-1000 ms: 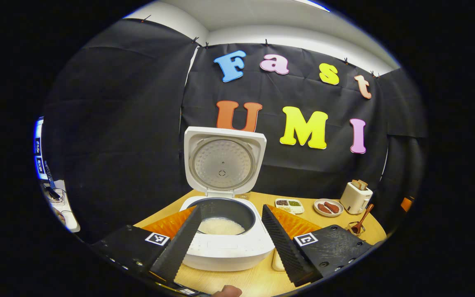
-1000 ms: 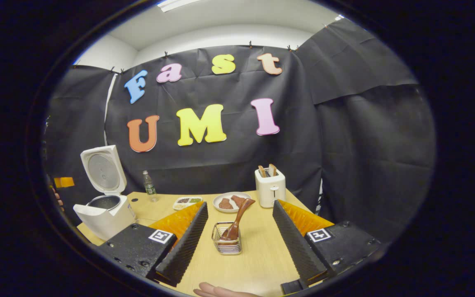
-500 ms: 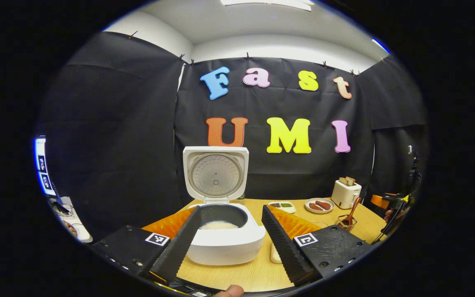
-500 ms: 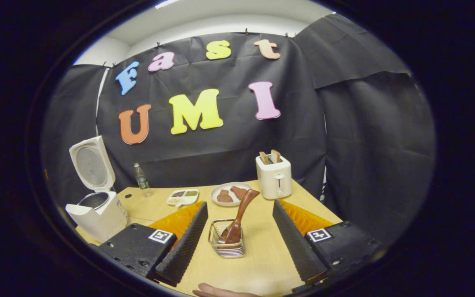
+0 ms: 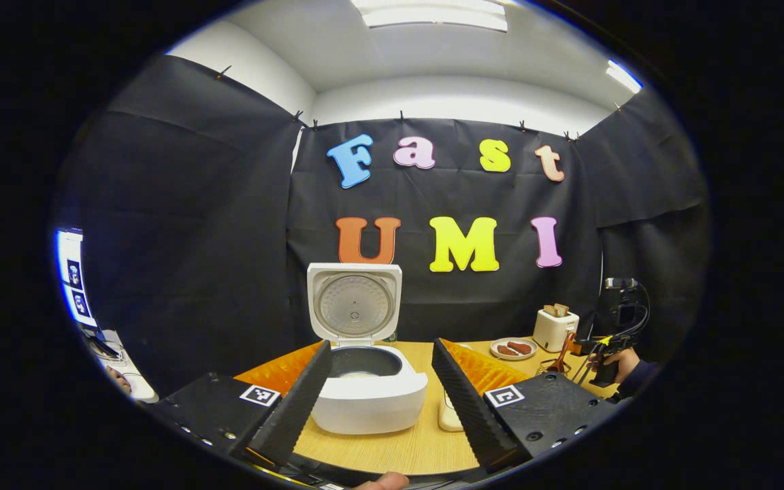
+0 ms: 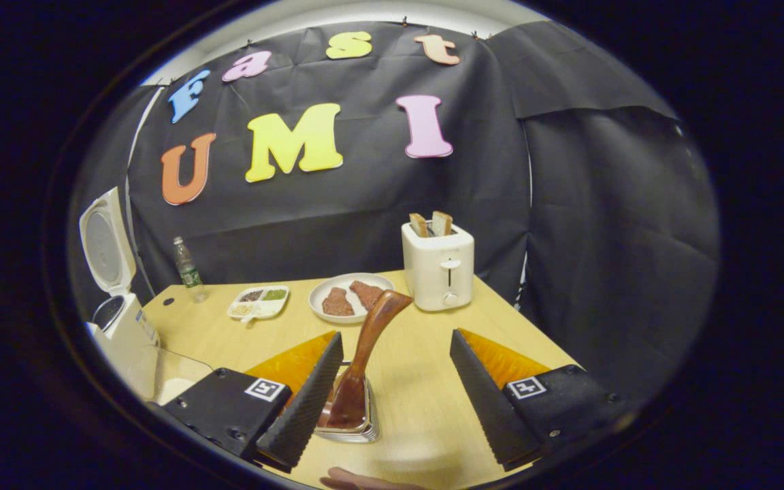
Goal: Close the left gripper, press the button to open the rice cooker; take a wooden spoon from the chopstick holder with the right hand, scoop a spoonful of rice and pour it into the rice cooker, then put the wooden spoon back into the chopstick holder.
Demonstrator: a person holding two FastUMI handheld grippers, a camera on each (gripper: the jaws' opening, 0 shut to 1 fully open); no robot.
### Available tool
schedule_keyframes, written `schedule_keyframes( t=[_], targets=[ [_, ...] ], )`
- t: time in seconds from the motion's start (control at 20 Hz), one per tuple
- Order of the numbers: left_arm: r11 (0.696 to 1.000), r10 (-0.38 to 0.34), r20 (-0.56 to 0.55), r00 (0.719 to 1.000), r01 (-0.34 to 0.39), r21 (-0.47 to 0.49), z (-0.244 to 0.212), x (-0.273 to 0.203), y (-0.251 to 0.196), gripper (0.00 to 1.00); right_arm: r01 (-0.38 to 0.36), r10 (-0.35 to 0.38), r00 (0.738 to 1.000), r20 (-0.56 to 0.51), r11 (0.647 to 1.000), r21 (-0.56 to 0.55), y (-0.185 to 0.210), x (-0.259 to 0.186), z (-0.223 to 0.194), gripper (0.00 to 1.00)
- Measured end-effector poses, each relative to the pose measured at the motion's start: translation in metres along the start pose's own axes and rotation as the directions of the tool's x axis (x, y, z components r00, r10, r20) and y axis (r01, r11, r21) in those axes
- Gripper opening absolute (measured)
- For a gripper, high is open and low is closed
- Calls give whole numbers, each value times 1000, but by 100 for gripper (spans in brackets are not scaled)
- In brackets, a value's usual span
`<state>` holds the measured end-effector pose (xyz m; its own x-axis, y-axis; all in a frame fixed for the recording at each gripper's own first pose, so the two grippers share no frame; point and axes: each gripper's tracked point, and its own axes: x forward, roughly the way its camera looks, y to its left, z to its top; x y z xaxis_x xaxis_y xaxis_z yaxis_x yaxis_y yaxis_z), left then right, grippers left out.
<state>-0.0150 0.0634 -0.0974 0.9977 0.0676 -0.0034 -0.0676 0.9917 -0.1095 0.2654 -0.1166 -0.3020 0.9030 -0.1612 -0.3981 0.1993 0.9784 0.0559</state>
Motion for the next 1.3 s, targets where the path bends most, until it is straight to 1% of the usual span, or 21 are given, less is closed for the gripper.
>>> schedule_keyframes(
  t=[0.1, 0.15, 0.2, 0.3, 0.35, 0.45, 0.5, 0.55, 0.6, 0.65, 0.7, 0.75, 0.8, 0.85, 0.9, 0.95, 1.05, 1.3],
  targets=[
    [1000, -5, 1, 1000, 5, -4, 0, -5, 2, 94, -23, 24, 999, -43, 999, 34, 6, 18, -12, 99],
    [1000, -6, 0, 1000, 6, -3, -2, -5, 4, 94, -23, 26, 998, -50, 999, 45, 7, 27, -13, 99],
    [1000, -1, -3, 1000, 1, -2, -3, -6, 6, 94, -8, 11, 998, -59, 998, 59, 5, 36, -14, 100],
    [1000, 1, -13, 1000, -1, 4, -7, -4, 9, 94, -15, 24, 995, -96, 995, 95, 9, 48, -21, 100],
    [1000, -1, -20, 1000, 1, 7, -9, -3, 9, 94, -11, 22, 994, -103, 994, 106, 9, 53, -22, 96],
    [1000, -12, -32, 999, 12, 15, -14, -2, 6, 94, -43, 54, 994, -99, 993, 113, 13, 62, -20, 83],
    [1000, -21, -38, 999, 22, 20, -15, -1, 3, 94, -54, 65, 992, -107, 993, 102, 15, 64, -21, 77],
    [999, -29, -44, 999, 30, 25, -18, 0, 1, 94, -65, 76, 989, -125, 993, 94, 17, 66, -25, 70],
    [999, -37, -51, 998, 39, 33, -20, 1, -3, 94, -77, 90, 988, -126, 992, 104, 18, 65, -25, 69],
    [998, -44, -55, 997, 47, 45, -22, 1, -6, 94, -105, 119, 986, -120, 987, 121, 24, 63, -23, 67],
    [997, -47, -55, 997, 51, 57, -22, 0, -7, 94, -126, 142, 983, -119, 984, 128, 29, 60, -21, 68],
    [996, -56, -55, 997, 60, 69, -24, 1, -11, 94, -135, 148, 983, -104, 982, 129, 30, 58, -17, 58],
    [995, -65, -56, 996, 69, 77, -25, -1, -14, 94, -129, 141, 986, -85, 983, 131, 29, 55, -10, 60],
    [994, -72, -59, 996, 76, 78, -26, -2, -15, 94, -105, 116, 990, -78, 986, 133, 26, 53, -8, 44],
    [994, -82, -64, 995, 86, 73, -27, -3, -17, 94, -133, 145, 986, -79, 981, 141, 34, 52, -7, 25],
    [993, -91, -73, 993, 96, 64, -30, -3, -19, 95, -160, 172, 982, -77, 977, 142, 44, 42, -5, 25],
    [995, -88, -81, 993, 92, 50, -31, -5, -15, 96, -161, 170, 983, -64, 979, 122, 44, 34, 2, 20],
    [997, -68, -64, 996, 70, 42, -27, -11, -2, 96, -169, 166, 985, 38, 982, 86, 45, 4, 33, 16]
  ],
)
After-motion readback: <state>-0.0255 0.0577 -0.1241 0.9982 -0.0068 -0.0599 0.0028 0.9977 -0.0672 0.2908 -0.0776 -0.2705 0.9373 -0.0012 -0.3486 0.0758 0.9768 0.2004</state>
